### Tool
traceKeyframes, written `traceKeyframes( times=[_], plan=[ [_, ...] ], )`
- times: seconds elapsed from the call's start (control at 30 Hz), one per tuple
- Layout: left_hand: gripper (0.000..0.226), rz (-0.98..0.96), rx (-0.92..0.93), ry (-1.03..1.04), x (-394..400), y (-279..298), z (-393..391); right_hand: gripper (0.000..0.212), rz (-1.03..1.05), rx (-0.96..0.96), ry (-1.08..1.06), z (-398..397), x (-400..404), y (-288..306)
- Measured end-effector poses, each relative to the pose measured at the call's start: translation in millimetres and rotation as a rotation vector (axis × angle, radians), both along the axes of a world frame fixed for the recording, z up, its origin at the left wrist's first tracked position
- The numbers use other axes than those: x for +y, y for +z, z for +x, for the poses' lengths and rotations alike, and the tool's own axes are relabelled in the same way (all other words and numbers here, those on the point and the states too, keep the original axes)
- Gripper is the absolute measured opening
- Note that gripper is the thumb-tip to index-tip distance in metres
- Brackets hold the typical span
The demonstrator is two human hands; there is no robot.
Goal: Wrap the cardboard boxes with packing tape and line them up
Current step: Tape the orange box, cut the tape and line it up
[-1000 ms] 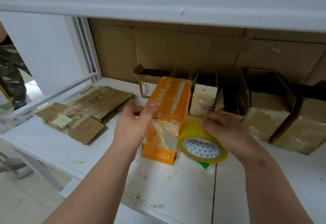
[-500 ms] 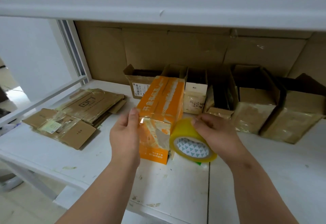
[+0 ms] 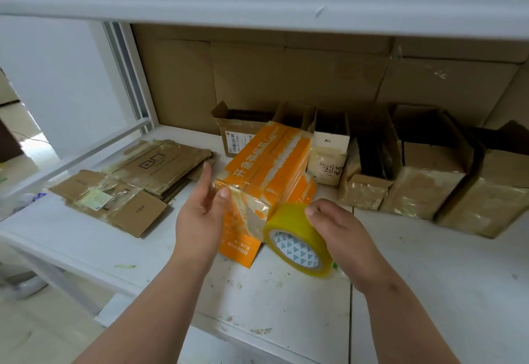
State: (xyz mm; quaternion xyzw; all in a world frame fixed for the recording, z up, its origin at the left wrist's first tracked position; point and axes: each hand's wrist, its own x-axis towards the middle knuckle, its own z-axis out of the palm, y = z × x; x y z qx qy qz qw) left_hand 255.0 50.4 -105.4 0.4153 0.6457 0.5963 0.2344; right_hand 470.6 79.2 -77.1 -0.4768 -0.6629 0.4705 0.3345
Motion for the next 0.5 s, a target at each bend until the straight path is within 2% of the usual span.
traceKeyframes(
  times=[0.07, 0.17, 0.2, 0.33, 0.5],
  plan=[
    [0.049, -0.002, 0.114, 0.008, 0.0, 5.8, 1.6, 0.025, -0.059, 0.034, 0.048, -2.3, -2.9, 3.6],
    [0.046, -0.007, 0.175, -0.043, 1.2, 11.8, 1.7, 0.035, -0.103, 0.029, 0.111, -9.2, -7.3, 1.9],
    [0.050, -0.027, 0.201, -0.086, 2.1, 12.0, 0.1, 0.035, -0.119, 0.037, 0.117, -12.0, -8.7, -0.5],
    [0.094, -0.064, 0.410, -0.213, 5.0, 5.2, -14.7, 0.033, -0.200, 0.172, 0.143, -14.9, -9.2, -14.1],
    [0.107, -0.088, 0.472, -0.234, 3.4, 1.5, -24.3, 0.037, -0.261, 0.283, 0.167, -11.2, -6.6, -22.0]
  ],
)
